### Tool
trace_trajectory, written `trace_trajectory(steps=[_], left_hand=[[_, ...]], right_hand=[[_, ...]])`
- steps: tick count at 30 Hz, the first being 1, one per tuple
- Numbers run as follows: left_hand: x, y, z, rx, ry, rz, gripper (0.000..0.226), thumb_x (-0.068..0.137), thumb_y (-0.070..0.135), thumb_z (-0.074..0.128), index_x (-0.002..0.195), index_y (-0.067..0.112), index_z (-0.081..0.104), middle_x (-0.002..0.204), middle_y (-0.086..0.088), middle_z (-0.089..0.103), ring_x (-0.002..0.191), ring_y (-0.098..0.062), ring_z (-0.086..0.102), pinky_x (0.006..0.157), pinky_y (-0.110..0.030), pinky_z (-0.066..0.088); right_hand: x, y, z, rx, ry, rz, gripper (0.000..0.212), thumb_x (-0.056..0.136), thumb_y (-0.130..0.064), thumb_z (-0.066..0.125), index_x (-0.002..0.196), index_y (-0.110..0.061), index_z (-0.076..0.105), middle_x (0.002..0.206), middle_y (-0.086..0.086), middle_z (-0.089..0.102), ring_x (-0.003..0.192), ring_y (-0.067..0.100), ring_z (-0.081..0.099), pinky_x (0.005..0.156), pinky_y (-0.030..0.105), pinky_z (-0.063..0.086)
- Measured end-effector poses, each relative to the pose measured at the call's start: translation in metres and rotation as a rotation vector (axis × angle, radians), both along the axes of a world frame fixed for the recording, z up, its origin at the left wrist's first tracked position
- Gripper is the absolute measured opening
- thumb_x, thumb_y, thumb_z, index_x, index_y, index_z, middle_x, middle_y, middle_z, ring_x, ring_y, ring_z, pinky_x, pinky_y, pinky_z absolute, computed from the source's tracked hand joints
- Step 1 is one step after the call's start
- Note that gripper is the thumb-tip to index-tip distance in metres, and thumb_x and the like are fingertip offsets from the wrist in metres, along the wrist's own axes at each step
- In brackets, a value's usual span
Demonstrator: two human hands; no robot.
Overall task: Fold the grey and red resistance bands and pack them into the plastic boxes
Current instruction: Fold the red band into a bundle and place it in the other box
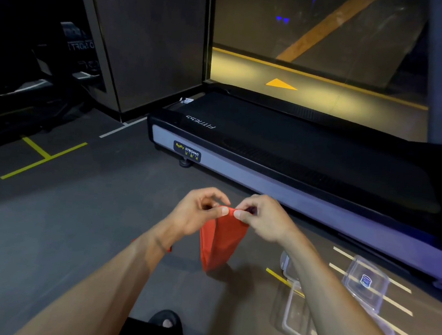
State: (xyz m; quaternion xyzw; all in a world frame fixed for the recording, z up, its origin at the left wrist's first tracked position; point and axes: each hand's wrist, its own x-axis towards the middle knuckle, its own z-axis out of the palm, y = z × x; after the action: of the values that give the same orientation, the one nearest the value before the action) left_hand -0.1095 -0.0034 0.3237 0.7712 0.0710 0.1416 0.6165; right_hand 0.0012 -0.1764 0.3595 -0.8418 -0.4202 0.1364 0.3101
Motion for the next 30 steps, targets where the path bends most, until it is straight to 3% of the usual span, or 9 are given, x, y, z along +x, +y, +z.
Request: trace_trajectory(steps=[5, 10, 14, 16, 21, 23, 25, 27, 30], left_hand=[[0.003, -0.002, 0.004, 0.068, -0.024, -0.011, 0.018, 0.092, 0.005, 0.071, 0.096, 0.023, 0.071, 0.088, -0.001, 0.072, 0.082, -0.011, 0.064, 0.083, -0.032, 0.051], [0.003, -0.001, 0.008, 0.096, -0.031, -0.033, 0.024, 0.09, 0.002, 0.074, 0.102, 0.022, 0.071, 0.089, -0.01, 0.07, 0.084, -0.011, 0.065, 0.084, -0.025, 0.052], [0.004, 0.0, 0.008, 0.186, -0.024, -0.009, 0.017, 0.087, 0.019, 0.076, 0.102, 0.026, 0.074, 0.09, 0.001, 0.074, 0.086, -0.012, 0.068, 0.087, -0.03, 0.053], [0.004, 0.0, 0.01, 0.305, -0.02, 0.01, 0.013, 0.089, 0.026, 0.076, 0.102, 0.029, 0.074, 0.093, 0.006, 0.074, 0.09, -0.01, 0.07, 0.088, -0.028, 0.053], [0.0, -0.006, 0.027, 0.514, -0.089, 0.058, 0.006, 0.096, 0.026, 0.069, 0.1, 0.026, 0.074, 0.09, 0.012, 0.068, 0.088, -0.003, 0.062, 0.078, -0.01, 0.041], [0.0, -0.008, 0.032, 0.507, -0.086, 0.076, 0.006, 0.097, 0.026, 0.069, 0.098, 0.027, 0.074, 0.089, 0.011, 0.066, 0.086, -0.004, 0.062, 0.077, -0.011, 0.042], [0.0, -0.009, 0.036, 0.488, -0.076, 0.093, 0.006, 0.097, 0.027, 0.069, 0.096, 0.028, 0.074, 0.09, 0.009, 0.066, 0.086, -0.004, 0.063, 0.077, -0.011, 0.043], [0.0, -0.01, 0.041, 0.452, -0.063, 0.1, 0.007, 0.097, 0.027, 0.069, 0.095, 0.026, 0.076, 0.09, 0.011, 0.07, 0.087, -0.001, 0.065, 0.077, -0.011, 0.045], [0.0, -0.011, 0.05, 0.408, -0.032, 0.095, 0.009, 0.096, 0.031, 0.069, 0.095, 0.026, 0.077, 0.089, 0.015, 0.075, 0.087, -0.001, 0.069, 0.082, -0.027, 0.054]], right_hand=[[0.002, 0.0, 0.005, 0.051, 0.243, -0.049, 0.015, 0.094, -0.023, 0.07, 0.082, -0.019, 0.078, 0.084, 0.001, 0.078, 0.08, 0.011, 0.069, 0.083, 0.035, 0.054], [-0.001, -0.001, 0.013, 0.122, 0.462, -0.116, 0.015, 0.097, -0.016, 0.066, 0.092, -0.012, 0.08, 0.088, 0.001, 0.076, 0.082, 0.007, 0.064, 0.084, 0.025, 0.049], [0.0, -0.001, 0.014, 0.147, 0.559, -0.191, 0.022, 0.1, -0.016, 0.062, 0.101, 0.0, 0.077, 0.096, 0.012, 0.077, 0.084, 0.016, 0.06, 0.08, 0.03, 0.046], [0.0, 0.001, 0.014, 0.155, 0.575, -0.202, 0.02, 0.1, -0.012, 0.059, 0.104, -0.004, 0.077, 0.093, 0.007, 0.076, 0.083, 0.015, 0.06, 0.077, 0.031, 0.045], [0.003, -0.001, 0.021, 0.203, 0.502, -0.193, 0.017, 0.102, -0.016, 0.059, 0.101, -0.016, 0.076, 0.08, -0.007, 0.069, 0.073, 0.008, 0.058, 0.072, 0.025, 0.045], [0.004, -0.003, 0.024, 0.199, 0.406, -0.155, 0.014, 0.101, -0.02, 0.062, 0.098, -0.016, 0.076, 0.081, -0.004, 0.071, 0.071, 0.004, 0.058, 0.072, 0.023, 0.046], [0.004, -0.007, 0.027, 0.191, 0.305, -0.092, 0.01, 0.097, -0.027, 0.069, 0.095, -0.02, 0.076, 0.086, 0.004, 0.075, 0.074, 0.007, 0.062, 0.077, 0.031, 0.05], [0.004, -0.011, 0.029, 0.176, 0.199, -0.064, 0.007, 0.092, -0.031, 0.074, 0.094, -0.025, 0.076, 0.087, -0.001, 0.076, 0.08, 0.009, 0.067, 0.082, 0.034, 0.053], [0.0, -0.018, 0.039, 0.178, 0.058, -0.054, 0.002, 0.091, -0.028, 0.075, 0.093, -0.028, 0.077, 0.087, -0.009, 0.076, 0.083, 0.005, 0.068, 0.081, 0.03, 0.054]])
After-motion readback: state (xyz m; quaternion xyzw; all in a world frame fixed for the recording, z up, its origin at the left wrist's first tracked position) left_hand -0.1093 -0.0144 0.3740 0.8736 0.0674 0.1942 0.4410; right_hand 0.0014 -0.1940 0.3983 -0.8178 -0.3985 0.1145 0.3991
